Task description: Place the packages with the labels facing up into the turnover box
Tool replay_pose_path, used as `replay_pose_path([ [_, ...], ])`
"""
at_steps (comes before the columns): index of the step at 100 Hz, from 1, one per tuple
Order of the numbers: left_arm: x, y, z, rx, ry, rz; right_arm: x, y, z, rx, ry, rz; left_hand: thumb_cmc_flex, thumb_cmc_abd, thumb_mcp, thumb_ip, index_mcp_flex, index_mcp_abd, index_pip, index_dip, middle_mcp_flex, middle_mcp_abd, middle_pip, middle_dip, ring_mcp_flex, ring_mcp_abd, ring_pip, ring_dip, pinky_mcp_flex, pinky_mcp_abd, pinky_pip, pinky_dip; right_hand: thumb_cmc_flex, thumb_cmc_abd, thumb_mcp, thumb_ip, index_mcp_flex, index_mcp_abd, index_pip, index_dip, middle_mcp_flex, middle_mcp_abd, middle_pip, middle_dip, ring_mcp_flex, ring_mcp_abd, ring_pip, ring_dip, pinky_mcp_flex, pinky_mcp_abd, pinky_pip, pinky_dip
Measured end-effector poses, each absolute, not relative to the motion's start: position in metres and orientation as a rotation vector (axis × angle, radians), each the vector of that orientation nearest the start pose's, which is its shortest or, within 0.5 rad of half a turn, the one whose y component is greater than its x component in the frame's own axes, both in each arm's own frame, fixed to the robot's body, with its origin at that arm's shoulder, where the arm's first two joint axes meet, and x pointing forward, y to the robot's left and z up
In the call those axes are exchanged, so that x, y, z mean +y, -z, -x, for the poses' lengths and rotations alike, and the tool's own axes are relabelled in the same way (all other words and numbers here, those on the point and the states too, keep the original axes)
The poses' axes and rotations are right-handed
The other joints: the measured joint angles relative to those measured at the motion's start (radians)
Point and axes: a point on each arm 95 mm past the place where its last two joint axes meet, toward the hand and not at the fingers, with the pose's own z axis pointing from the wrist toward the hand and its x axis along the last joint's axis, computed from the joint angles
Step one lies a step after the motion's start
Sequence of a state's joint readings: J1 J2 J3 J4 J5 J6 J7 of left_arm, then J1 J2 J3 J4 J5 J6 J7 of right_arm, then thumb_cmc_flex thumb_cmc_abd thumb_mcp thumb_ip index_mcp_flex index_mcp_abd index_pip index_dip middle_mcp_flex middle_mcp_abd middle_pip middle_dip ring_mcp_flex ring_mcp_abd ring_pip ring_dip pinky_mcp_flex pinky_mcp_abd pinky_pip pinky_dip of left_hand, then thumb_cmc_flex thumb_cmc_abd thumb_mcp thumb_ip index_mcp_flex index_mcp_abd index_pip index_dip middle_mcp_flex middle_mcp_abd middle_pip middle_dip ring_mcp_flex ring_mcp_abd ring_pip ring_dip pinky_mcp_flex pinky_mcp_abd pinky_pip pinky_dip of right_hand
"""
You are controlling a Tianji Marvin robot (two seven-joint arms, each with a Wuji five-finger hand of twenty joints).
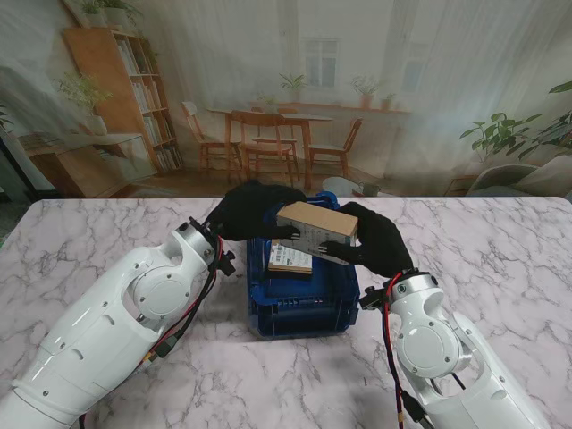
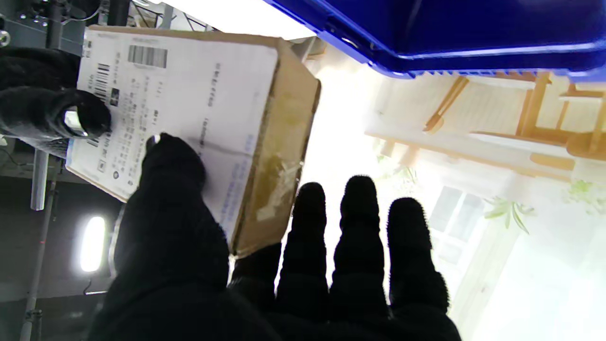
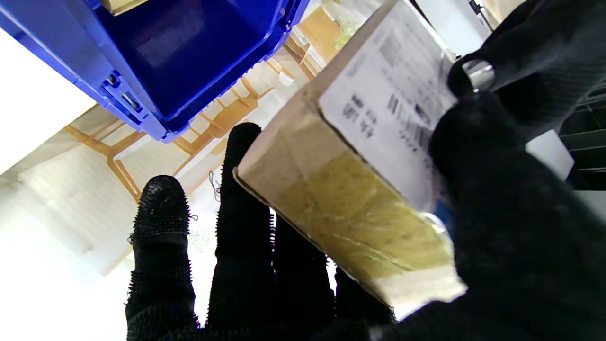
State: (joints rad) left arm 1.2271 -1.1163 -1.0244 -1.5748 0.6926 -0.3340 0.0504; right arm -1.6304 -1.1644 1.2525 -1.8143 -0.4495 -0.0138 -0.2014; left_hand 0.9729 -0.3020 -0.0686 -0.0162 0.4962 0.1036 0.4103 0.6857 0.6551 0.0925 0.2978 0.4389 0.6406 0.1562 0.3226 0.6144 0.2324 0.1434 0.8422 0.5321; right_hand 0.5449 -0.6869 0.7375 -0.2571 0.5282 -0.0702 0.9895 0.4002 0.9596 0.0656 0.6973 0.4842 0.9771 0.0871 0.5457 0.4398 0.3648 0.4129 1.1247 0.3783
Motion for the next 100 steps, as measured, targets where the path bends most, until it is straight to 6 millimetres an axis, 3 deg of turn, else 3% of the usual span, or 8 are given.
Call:
replay_pose_path([
  [10,-0.081,0.207,-0.45,1.489,2.123,0.872,0.026,0.249,-0.387,-1.051,2.645,2.087,0.001,0.066,0.002,-0.001,0.0,0.01,-0.035,-0.005,-0.035,0.004,-0.042,-0.033,-0.036,0.001,-0.025,-0.032,-0.022,0.003,-0.033,-0.02,0.0,0.0,-0.001,-0.006,0.022,0.001,0.0,-0.003,0.013,0.0,0.0,0.0,0.0,0.0,0.0,0.001,-0.002,0.001,0.0,0.0],
  [18,-0.073,0.202,-0.451,1.467,2.111,0.858,0.024,0.25,-0.39,-0.996,2.596,2.151,0.005,0.141,0.041,0.007,0.017,0.008,-0.022,0.0,-0.074,0.01,-0.074,-0.064,-0.061,0.003,-0.047,-0.063,-0.037,0.008,-0.058,-0.024,0.012,0.001,-0.003,-0.009,0.046,0.073,0.0,-0.003,0.054,0.047,0.002,0.011,0.013,0.011,0.002,0.003,-0.007,0.008,0.0,0.0],
  [26,-0.067,0.199,-0.451,1.454,2.088,0.83,0.022,0.251,-0.394,-0.989,2.574,2.214,0.002,0.176,0.04,0.007,0.017,0.007,-0.063,-0.041,-0.129,0.019,-0.116,-0.113,-0.114,0.009,-0.077,-0.11,-0.06,0.012,-0.088,-0.043,0.025,0.01,-0.01,-0.01,0.047,0.101,0.0,-0.003,0.054,0.062,0.002,0.011,0.013,0.022,0.002,0.011,-0.012,0.008,0.0,0.0],
  [44,-0.062,0.201,-0.45,1.466,2.047,0.744,0.019,0.252,-0.4,-0.918,2.461,2.336,-0.134,0.211,0.036,0.007,-0.124,0.028,-0.229,-0.172,-0.331,0.069,-0.216,-0.214,-0.256,0.014,-0.145,-0.201,-0.112,0.011,-0.176,-0.078,0.037,0.021,-0.01,-0.01,0.047,0.146,0.0,-0.003,0.055,0.084,0.009,0.011,0.013,0.039,0.024,0.012,-0.017,0.028,0.0,0.0],
  [56,-0.064,0.207,-0.451,1.498,2.036,0.735,0.023,0.249,-0.403,-0.903,2.455,2.351,-0.24,0.205,0.042,0.007,-0.237,0.082,-0.342,-0.251,-0.446,0.115,-0.282,-0.279,-0.352,0.027,-0.174,-0.271,-0.147,-0.003,-0.249,-0.124,0.037,0.024,-0.01,-0.01,0.047,0.155,0.0,-0.003,0.063,0.086,0.009,0.011,0.013,0.043,0.026,0.012,-0.018,0.037,0.0,0.0],
  [65,-0.067,0.211,-0.451,1.534,2.015,0.722,0.026,0.246,-0.405,-0.897,2.461,2.35,-0.315,0.147,0.042,0.007,-0.31,0.122,-0.397,-0.333,-0.517,0.145,-0.313,-0.333,-0.411,0.028,-0.187,-0.317,-0.173,-0.014,-0.291,-0.16,0.037,0.029,-0.011,-0.011,0.048,0.163,0.001,-0.003,0.064,0.091,0.009,0.011,0.013,0.048,0.026,0.012,-0.023,0.037,0.0,0.0],
  [85,-0.078,0.219,-0.45,1.626,1.93,0.622,0.033,0.242,-0.407,-0.867,2.441,2.359,-0.369,0.027,0.036,0.007,-0.322,0.203,-0.424,-0.573,-0.528,0.155,-0.322,-0.408,-0.464,0.022,-0.189,-0.379,-0.187,-0.052,-0.324,-0.211,0.038,0.03,-0.011,-0.011,0.048,0.173,0.001,-0.003,0.065,0.097,0.013,0.011,0.014,0.052,0.048,0.012,-0.025,0.037,0.0,0.0],
  [100,-0.083,0.221,-0.451,1.643,1.898,0.558,0.041,0.238,-0.406,-0.848,2.428,2.337,-0.369,0.006,0.036,0.007,-0.322,0.211,-0.427,-0.606,-0.529,0.155,-0.322,-0.409,-0.492,0.023,-0.189,-0.391,-0.192,-0.053,-0.335,-0.223,0.038,0.032,-0.011,-0.011,0.048,0.175,0.001,-0.003,0.066,0.098,0.016,0.011,0.014,0.053,0.049,0.012,-0.035,0.037,0.0,0.0],
])
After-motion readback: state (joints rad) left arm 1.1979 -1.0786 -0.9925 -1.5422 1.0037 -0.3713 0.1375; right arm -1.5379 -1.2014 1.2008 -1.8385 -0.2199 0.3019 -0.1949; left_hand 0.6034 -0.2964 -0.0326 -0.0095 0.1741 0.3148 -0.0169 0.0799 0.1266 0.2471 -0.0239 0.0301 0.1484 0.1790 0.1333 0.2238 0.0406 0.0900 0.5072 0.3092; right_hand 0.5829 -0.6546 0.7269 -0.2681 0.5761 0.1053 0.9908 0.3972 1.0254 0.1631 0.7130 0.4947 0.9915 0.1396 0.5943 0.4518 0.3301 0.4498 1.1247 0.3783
